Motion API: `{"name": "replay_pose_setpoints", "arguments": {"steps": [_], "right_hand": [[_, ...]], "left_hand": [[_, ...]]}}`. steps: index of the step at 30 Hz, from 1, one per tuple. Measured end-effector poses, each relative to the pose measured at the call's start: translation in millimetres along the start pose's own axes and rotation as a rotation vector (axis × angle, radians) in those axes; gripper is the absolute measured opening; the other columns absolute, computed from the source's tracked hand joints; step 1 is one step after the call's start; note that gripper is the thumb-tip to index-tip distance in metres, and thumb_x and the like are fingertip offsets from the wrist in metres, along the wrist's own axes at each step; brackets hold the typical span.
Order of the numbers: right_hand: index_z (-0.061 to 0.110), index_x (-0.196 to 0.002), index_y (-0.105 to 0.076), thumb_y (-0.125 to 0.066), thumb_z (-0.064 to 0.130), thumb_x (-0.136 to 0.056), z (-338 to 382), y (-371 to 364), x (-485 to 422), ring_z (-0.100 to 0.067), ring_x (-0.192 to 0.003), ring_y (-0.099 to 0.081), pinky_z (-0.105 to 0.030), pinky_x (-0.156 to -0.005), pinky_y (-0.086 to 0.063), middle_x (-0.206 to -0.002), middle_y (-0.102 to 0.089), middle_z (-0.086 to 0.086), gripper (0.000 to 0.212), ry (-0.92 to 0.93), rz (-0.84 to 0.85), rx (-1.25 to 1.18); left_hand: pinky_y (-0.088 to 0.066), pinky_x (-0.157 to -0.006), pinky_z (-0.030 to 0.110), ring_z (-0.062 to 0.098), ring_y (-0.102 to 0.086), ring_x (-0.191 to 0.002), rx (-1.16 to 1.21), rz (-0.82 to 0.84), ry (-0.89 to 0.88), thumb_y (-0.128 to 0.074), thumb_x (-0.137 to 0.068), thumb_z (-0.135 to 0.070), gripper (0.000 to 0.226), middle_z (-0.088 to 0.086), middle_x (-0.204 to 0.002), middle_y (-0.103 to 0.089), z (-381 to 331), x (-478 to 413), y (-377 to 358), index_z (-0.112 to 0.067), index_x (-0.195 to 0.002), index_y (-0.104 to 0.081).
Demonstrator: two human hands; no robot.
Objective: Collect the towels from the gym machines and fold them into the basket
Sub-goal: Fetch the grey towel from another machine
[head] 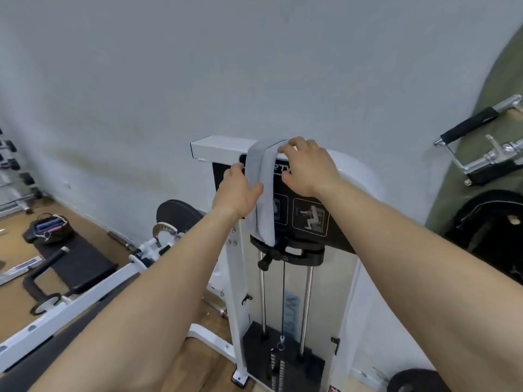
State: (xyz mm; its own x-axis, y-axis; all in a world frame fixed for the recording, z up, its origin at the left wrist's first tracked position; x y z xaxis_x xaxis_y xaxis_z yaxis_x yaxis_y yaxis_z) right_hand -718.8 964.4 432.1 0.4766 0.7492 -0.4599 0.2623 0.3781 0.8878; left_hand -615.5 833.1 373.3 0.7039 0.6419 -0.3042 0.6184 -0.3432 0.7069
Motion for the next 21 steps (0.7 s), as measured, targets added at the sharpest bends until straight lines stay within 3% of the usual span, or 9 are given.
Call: {"name": "replay_pose_setpoints", "arguments": {"steps": [3, 6, 12, 16, 19, 21], "right_hand": [[0.024, -0.15, -0.038, -0.053, 0.03, -0.092, -7, -9, -42, -0.03, -0.138, -0.037, -0.043, -0.109, -0.034, -0.157, -0.033, -0.004, 0.06, 0.087, 0.027, -0.006], [0.026, -0.151, -0.035, -0.051, 0.026, -0.093, -5, -27, -67, -0.029, -0.137, -0.039, -0.044, -0.106, -0.04, -0.159, -0.032, 0.0, 0.06, 0.138, 0.124, -0.075], [0.026, -0.142, -0.048, -0.057, 0.027, -0.094, -6, -35, -81, -0.029, -0.121, -0.046, -0.043, -0.095, -0.046, -0.14, -0.049, -0.001, 0.049, 0.185, 0.052, -0.121], [0.023, -0.118, -0.066, -0.059, 0.023, -0.094, 0, -18, -79, -0.025, -0.106, -0.054, -0.039, -0.083, -0.049, -0.116, -0.06, -0.001, 0.024, 0.171, 0.012, -0.171], [0.026, -0.096, -0.068, -0.056, 0.02, -0.093, 20, -3, -66, -0.022, -0.094, -0.06, -0.037, -0.076, -0.051, -0.099, -0.066, 0.002, 0.013, 0.172, 0.037, -0.218], [0.025, -0.096, -0.067, -0.054, 0.021, -0.092, 38, 3, -53, -0.023, -0.093, -0.06, -0.038, -0.075, -0.051, -0.099, -0.066, 0.001, 0.014, 0.208, 0.059, -0.199]], "left_hand": [[-0.055, -0.088, 0.047, 0.025, -0.059, -0.11, 0.08, -0.104, 0.042, -0.061, -0.073, -0.069, 0.088, 0.007, -0.134, -0.051, -3, -36, -11, -0.016, -0.139, -0.04], [-0.059, -0.076, 0.043, 0.018, -0.064, -0.096, 0.133, -0.149, 0.038, -0.062, -0.066, -0.078, 0.089, 0.003, -0.121, -0.059, -4, -60, -23, -0.019, -0.131, -0.046], [-0.052, -0.072, 0.03, 0.013, -0.061, -0.092, 0.195, -0.196, 0.009, -0.067, -0.085, -0.055, 0.06, -0.004, -0.106, -0.061, -2, -67, -25, -0.019, -0.127, -0.043], [-0.041, -0.063, 0.016, 0.002, -0.057, -0.082, 0.195, -0.141, -0.041, -0.064, -0.093, -0.041, 0.037, -0.01, -0.096, -0.06, -2, -59, -14, -0.02, -0.121, -0.053], [-0.046, -0.072, 0.023, 0.009, -0.06, -0.087, 0.175, -0.085, -0.096, -0.064, -0.093, -0.034, 0.028, -0.009, -0.098, -0.063, 4, -41, 5, -0.021, -0.117, -0.062], [-0.05, -0.079, 0.03, 0.016, -0.064, -0.094, 0.185, -0.076, -0.123, -0.062, -0.094, -0.031, 0.024, -0.006, -0.101, -0.068, 12, -25, 22, -0.02, -0.116, -0.066]]}}
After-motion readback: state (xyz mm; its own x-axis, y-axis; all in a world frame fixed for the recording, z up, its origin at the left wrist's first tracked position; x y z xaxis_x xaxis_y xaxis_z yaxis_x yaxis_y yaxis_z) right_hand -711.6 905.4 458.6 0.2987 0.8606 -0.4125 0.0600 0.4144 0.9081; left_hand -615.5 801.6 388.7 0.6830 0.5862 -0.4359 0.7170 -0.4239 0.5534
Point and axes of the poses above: each hand's wrist, its own x-axis away from the middle knuckle, its own y-axis out of the back of the hand, z = x × y, the point moved 6 cm from there along -x, towards the middle knuckle
